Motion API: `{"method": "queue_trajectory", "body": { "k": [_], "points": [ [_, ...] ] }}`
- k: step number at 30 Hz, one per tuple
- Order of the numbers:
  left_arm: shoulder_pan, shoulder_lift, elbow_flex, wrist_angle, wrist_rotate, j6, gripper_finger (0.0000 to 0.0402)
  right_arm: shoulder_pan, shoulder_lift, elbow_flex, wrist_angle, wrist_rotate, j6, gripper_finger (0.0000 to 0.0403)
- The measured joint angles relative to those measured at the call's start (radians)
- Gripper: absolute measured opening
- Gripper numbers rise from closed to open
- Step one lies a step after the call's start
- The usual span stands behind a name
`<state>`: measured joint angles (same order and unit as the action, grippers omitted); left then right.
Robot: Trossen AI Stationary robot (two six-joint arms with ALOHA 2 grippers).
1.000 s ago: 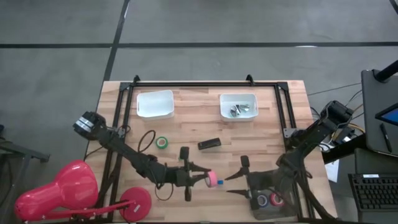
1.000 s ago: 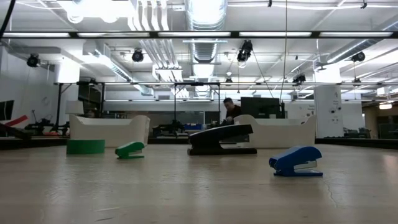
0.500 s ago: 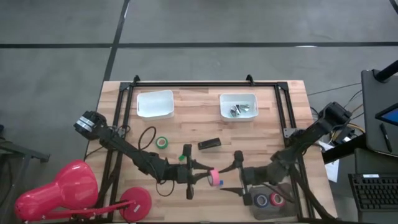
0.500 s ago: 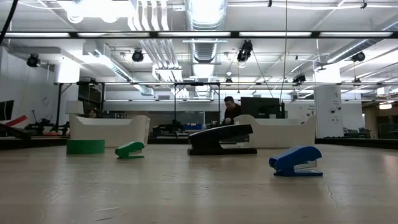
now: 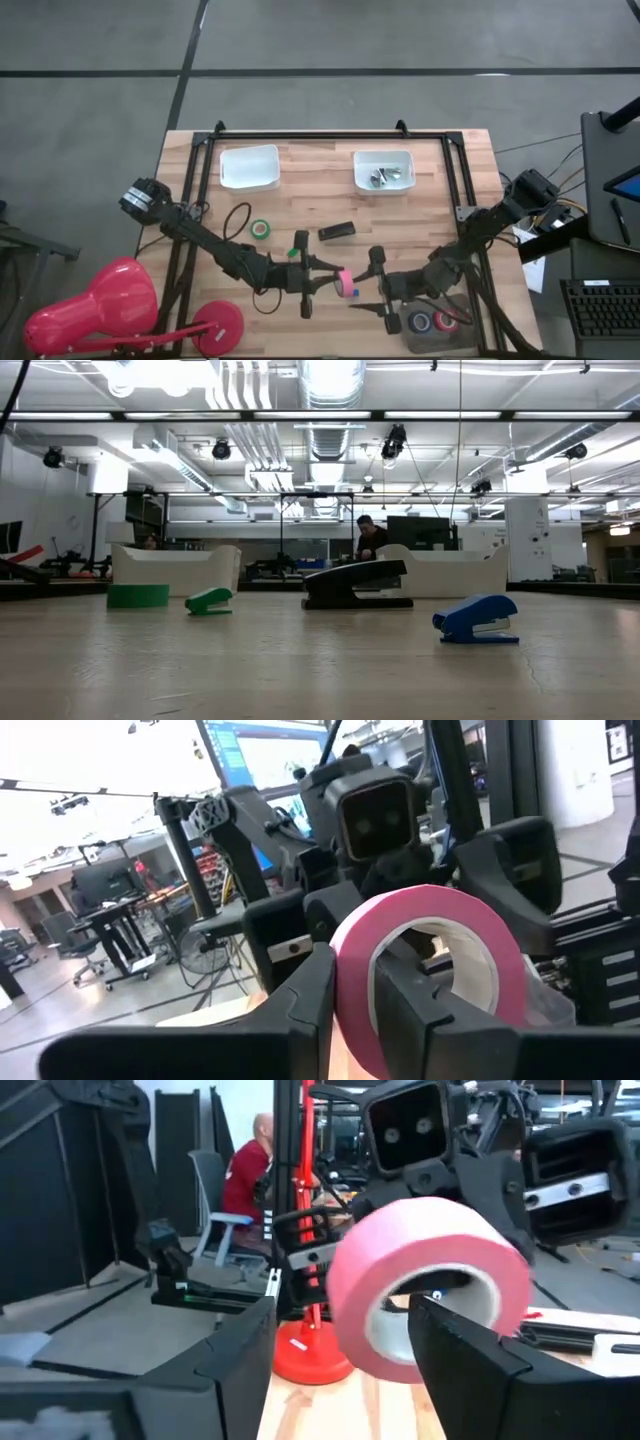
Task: Pick and place Stapler, Stapler remover, tape
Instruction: Put the pink tape into the black bin
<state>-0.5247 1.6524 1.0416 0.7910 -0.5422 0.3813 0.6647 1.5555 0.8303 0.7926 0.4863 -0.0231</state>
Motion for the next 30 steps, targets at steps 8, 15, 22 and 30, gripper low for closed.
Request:
{"method": "queue_trajectory", "body": {
  "k": [8,15,22,30],
  "points": [
    [0.000,0.000,0.000,-0.002,-0.007,0.000,0.0061,-0.002,0.000,0.000,0.008,-0.025,0.016,0.0181],
    [0.006,0.000,0.000,-0.003,-0.021,-0.016,0.0063,-0.018,0.000,0.000,0.007,-0.030,0.051,0.0132],
    [0.008,0.000,0.000,-0.009,-0.023,-0.027,0.0064,-0.028,0.005,0.000,0.002,-0.066,0.073,0.0071],
    [0.008,0.000,0.000,-0.015,-0.021,-0.028,0.0064,-0.027,0.005,0.000,-0.002,-0.069,0.063,0.0033]
  ]
}}
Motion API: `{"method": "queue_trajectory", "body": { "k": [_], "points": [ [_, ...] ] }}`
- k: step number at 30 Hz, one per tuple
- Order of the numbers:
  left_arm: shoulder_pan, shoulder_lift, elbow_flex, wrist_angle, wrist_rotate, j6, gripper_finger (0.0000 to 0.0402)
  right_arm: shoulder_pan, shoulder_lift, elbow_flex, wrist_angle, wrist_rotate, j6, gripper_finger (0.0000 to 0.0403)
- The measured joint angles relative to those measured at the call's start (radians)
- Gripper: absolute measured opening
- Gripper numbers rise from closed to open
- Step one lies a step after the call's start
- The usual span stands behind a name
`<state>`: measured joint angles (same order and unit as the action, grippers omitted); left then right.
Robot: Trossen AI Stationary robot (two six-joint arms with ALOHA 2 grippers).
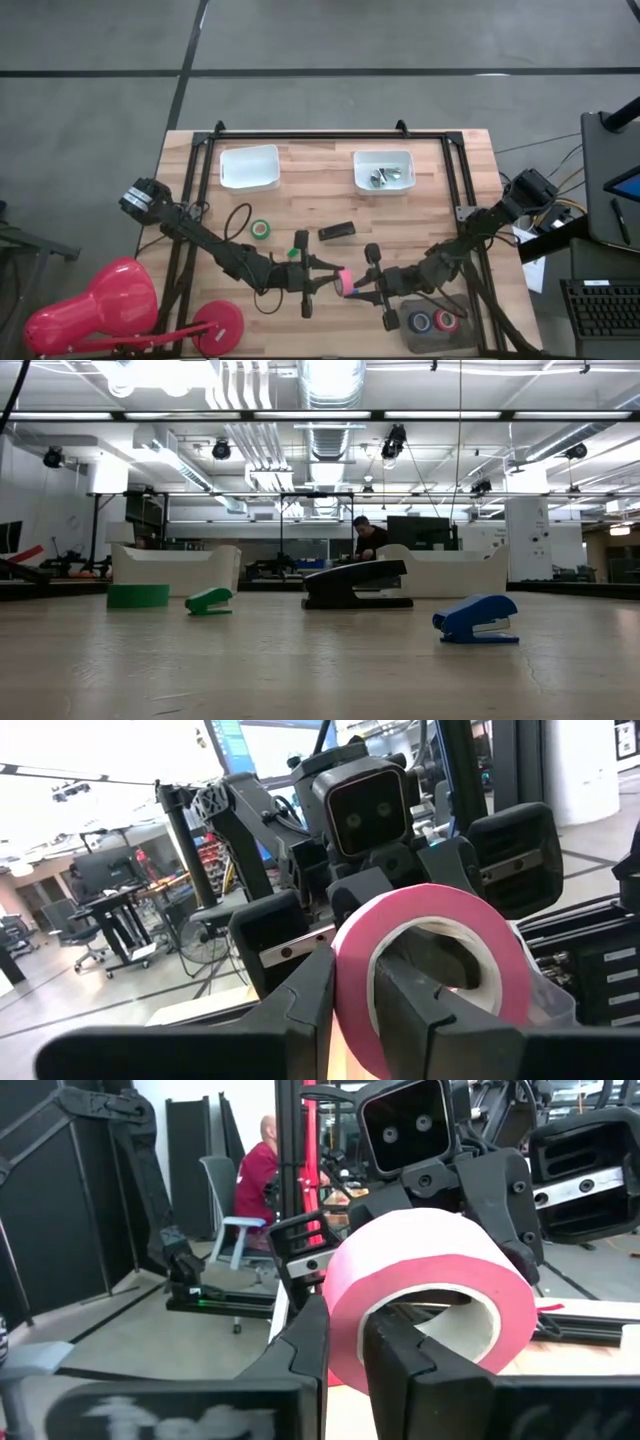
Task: Pick and place Stapler, Stapler remover, tape
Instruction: Put the pink tape into the black bin
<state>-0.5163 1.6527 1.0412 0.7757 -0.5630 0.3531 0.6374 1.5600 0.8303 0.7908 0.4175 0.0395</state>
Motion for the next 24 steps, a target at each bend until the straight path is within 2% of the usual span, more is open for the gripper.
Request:
{"method": "queue_trajectory", "body": {
  "k": [9,12,19,24],
  "points": [
    [0.000,0.000,0.000,-0.001,0.028,-0.008,0.0073,0.001,0.000,0.000,-0.001,-0.004,0.002,0.0043],
    [0.000,0.000,0.000,-0.005,0.028,-0.009,0.0098,0.001,0.000,0.000,-0.002,-0.003,0.006,0.0040],
    [-0.001,0.000,0.000,-0.008,0.029,-0.048,0.0186,0.002,0.000,0.000,-0.007,-0.003,0.006,0.0042],
    [-0.003,-0.001,0.000,-0.009,0.029,-0.033,0.0212,0.002,-0.033,0.000,-0.074,0.000,0.030,0.0043]
  ]
}}
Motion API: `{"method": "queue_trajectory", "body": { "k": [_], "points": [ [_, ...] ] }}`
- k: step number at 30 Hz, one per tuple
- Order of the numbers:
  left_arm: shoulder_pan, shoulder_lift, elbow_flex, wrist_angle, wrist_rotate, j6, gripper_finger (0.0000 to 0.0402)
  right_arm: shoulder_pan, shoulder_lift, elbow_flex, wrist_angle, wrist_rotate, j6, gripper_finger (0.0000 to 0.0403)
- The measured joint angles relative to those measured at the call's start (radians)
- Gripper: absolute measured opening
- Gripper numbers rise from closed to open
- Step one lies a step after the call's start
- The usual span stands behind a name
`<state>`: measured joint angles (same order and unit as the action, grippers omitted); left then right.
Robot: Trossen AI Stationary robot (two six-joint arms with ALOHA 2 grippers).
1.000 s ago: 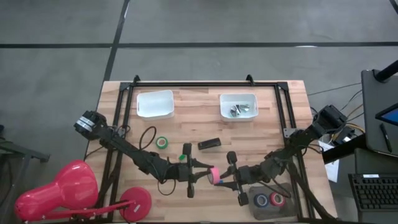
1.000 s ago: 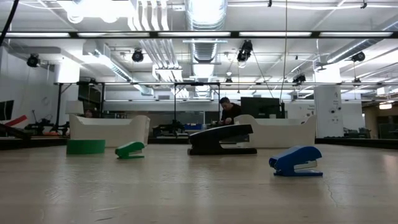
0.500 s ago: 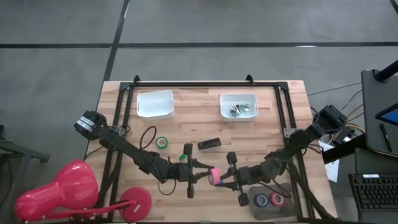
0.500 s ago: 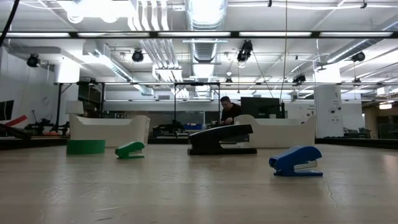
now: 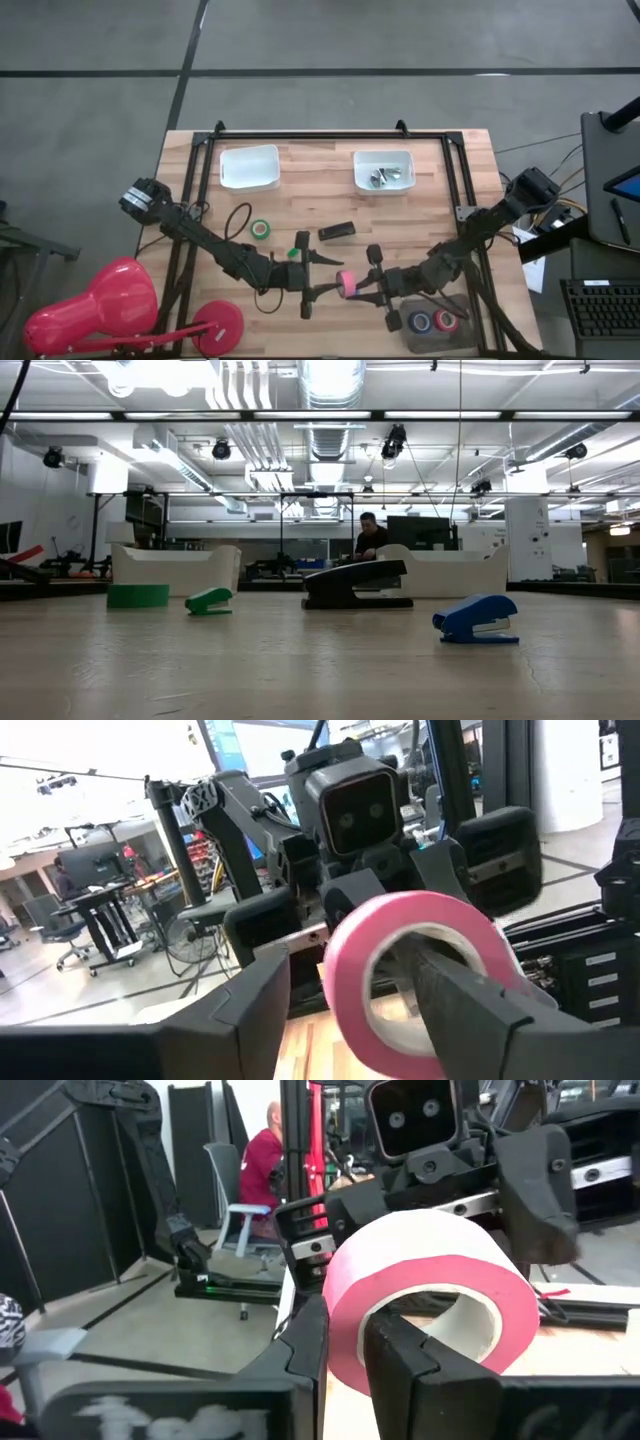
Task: Pick and place Stapler, Stapler remover, tape
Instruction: Put the pink tape into the black bin
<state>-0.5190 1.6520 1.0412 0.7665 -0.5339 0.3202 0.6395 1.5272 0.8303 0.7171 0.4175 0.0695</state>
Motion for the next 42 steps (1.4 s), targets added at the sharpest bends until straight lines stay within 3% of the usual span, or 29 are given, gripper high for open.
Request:
{"method": "queue_trajectory", "body": {
  "k": [7,13,18,29,37,42],
  "points": [
    [0.000,-0.001,0.000,-0.006,-0.004,0.004,0.0213,0.000,-0.089,0.000,-0.170,0.001,0.070,0.0043],
    [0.000,-0.002,0.000,-0.006,-0.006,0.010,0.0213,0.008,-0.191,0.000,-0.415,-0.001,0.246,0.0043],
    [-0.001,-0.002,0.000,-0.005,-0.006,0.010,0.0213,0.055,-0.262,0.000,-0.643,-0.077,0.493,0.0043],
    [-0.001,-0.002,0.000,-0.006,-0.006,0.010,0.0213,0.251,-0.277,0.000,-1.034,-0.237,1.228,0.0043],
    [-0.001,-0.002,0.000,-0.006,-0.006,0.010,0.0213,0.377,-0.260,0.021,-1.116,-0.302,1.526,0.0043],
    [-0.001,-0.002,0.000,-0.009,-0.006,0.009,0.0213,0.430,-0.229,0.083,-1.362,-0.341,1.719,0.0043]
  ]
}}
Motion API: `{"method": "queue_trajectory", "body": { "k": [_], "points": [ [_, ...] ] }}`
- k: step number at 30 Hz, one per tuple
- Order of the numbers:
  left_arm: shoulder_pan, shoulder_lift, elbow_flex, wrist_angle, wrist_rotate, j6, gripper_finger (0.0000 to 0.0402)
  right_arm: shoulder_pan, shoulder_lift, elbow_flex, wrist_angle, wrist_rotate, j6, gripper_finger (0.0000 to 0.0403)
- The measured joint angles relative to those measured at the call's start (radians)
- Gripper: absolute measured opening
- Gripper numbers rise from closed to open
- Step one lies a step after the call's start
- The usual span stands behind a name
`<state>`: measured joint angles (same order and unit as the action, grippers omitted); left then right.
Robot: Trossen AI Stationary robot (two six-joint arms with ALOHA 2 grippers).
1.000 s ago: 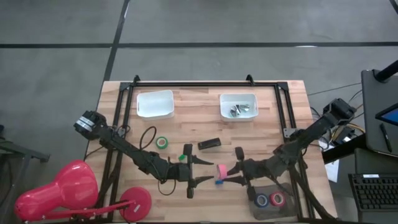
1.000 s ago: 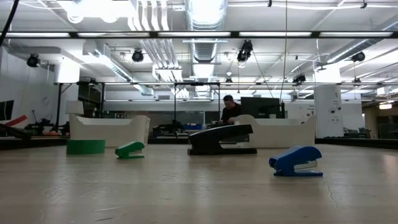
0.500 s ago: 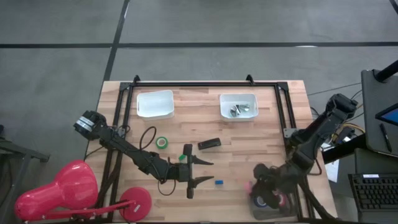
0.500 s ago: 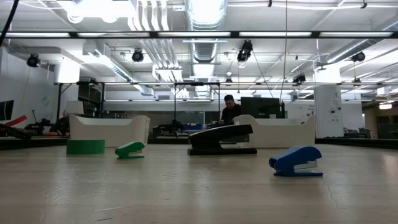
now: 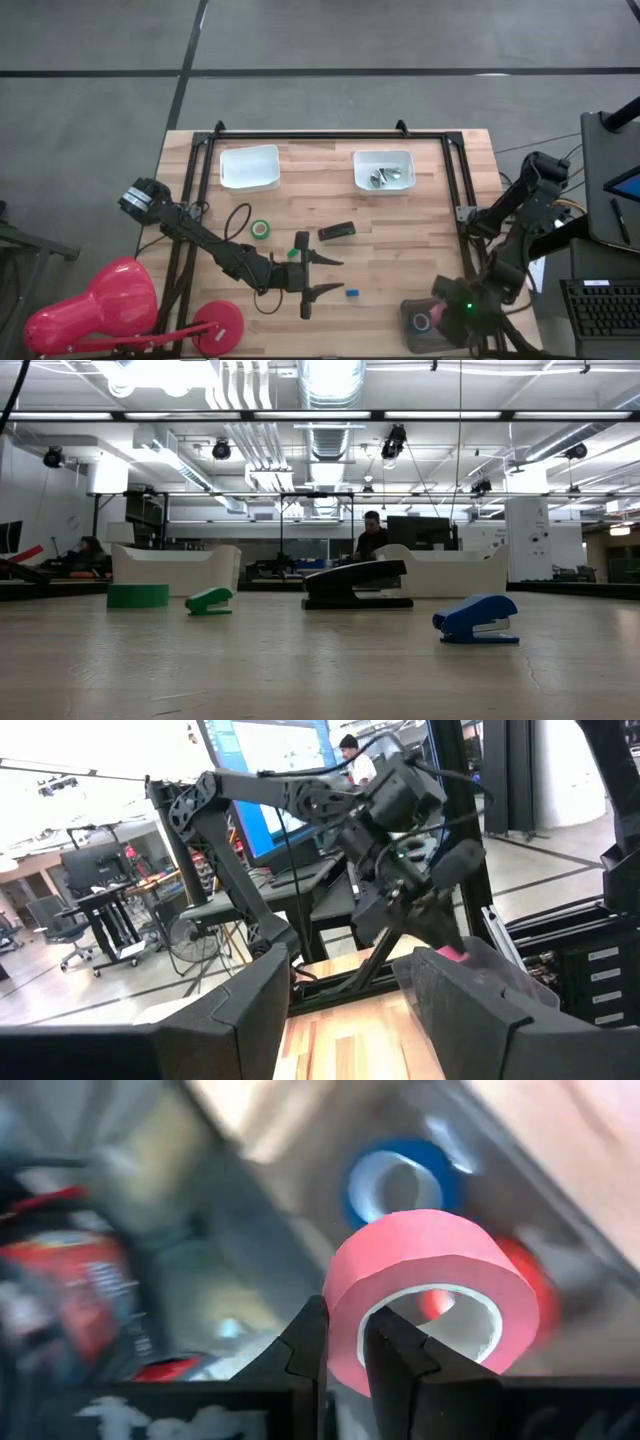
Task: Pick and place Stapler, Stapler remover, tape
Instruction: Put the pink tape into the black bin
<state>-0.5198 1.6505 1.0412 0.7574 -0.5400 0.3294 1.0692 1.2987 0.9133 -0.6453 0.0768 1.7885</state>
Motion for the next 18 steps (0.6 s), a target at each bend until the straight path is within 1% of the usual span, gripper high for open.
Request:
{"method": "queue_trajectory", "body": {
  "k": [3,6,12,18],
  "points": [
    [0.000,0.000,0.000,-0.004,0.000,0.000,0.0213,0.014,0.034,0.025,-0.118,-0.062,0.097,0.0043],
    [0.000,0.000,0.000,-0.007,0.000,0.000,0.0213,0.013,0.077,0.028,-0.134,-0.137,0.127,0.0043],
    [0.000,0.000,0.000,-0.008,0.000,-0.009,0.0213,-0.009,0.170,0.029,-0.130,-0.241,0.116,0.0044],
    [0.001,0.000,0.000,-0.010,0.000,-0.010,0.0213,-0.039,0.228,0.049,-0.128,-0.261,0.046,0.0045]
  ]
}}
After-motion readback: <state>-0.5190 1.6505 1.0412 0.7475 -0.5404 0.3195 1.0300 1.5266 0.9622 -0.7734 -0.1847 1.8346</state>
